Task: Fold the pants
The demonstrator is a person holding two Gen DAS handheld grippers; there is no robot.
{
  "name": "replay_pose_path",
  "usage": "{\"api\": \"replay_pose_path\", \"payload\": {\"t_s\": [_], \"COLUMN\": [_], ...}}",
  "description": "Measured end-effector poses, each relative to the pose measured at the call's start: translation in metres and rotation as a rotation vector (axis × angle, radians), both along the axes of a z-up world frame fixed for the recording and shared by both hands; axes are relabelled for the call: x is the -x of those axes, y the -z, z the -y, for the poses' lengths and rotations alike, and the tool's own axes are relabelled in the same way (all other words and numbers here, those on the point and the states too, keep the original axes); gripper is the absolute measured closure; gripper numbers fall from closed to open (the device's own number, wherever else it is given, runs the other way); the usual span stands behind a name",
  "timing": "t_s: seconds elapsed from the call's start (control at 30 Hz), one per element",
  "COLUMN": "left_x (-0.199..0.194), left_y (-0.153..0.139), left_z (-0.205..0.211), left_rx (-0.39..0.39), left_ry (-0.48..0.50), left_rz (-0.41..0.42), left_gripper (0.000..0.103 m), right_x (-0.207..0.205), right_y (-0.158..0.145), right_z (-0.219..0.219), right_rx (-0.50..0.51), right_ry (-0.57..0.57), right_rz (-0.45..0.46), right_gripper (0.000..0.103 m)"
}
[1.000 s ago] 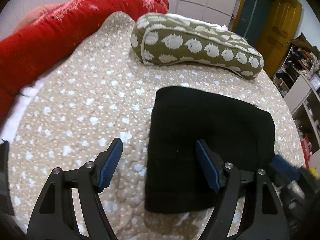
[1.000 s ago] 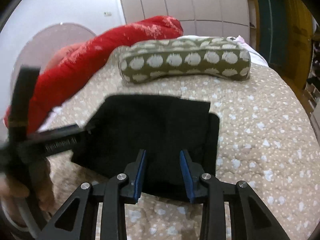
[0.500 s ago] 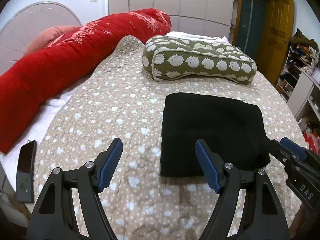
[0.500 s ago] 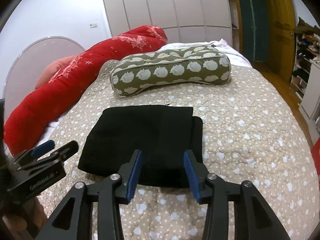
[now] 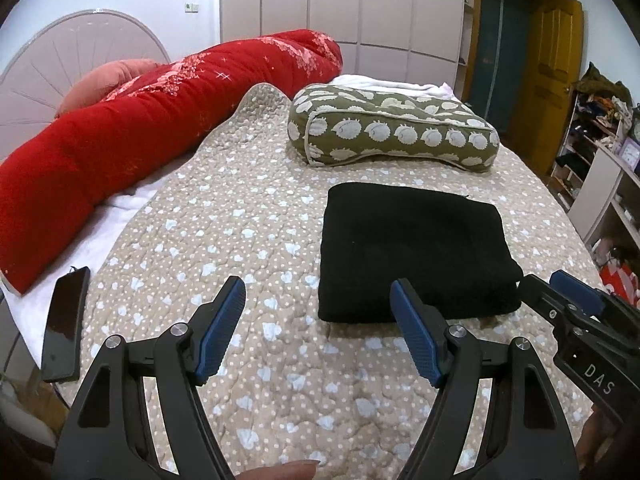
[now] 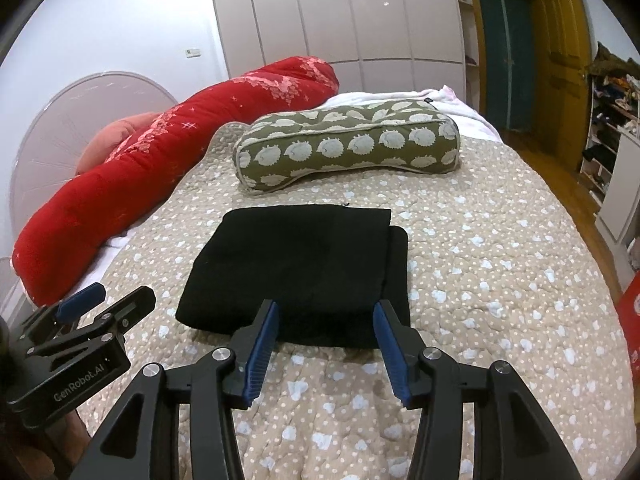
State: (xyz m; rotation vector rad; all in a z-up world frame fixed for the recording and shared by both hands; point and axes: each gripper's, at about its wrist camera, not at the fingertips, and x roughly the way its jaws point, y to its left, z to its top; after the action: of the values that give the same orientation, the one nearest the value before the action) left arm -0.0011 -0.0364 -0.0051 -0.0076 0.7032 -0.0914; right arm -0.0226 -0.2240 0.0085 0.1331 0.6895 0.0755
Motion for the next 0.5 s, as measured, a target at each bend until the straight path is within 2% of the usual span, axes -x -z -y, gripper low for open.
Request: {"api": "replay_pose_path", "payload": {"t_s": [0.5], "left_x": [0.015], "left_y": [-0.001], "left_z": [0.004], "left_rx": [-0.008], "left_ry": [0.014], "left_rz": [-0.001], "left_gripper": [0.028], "right_x": [0.007], "right_y": [-0.003], "right_z": [0.001], "right_rx": [-0.009], "right_ry": [-0.008], "right_rz": [-0.009], "right_gripper": [0.055]}}
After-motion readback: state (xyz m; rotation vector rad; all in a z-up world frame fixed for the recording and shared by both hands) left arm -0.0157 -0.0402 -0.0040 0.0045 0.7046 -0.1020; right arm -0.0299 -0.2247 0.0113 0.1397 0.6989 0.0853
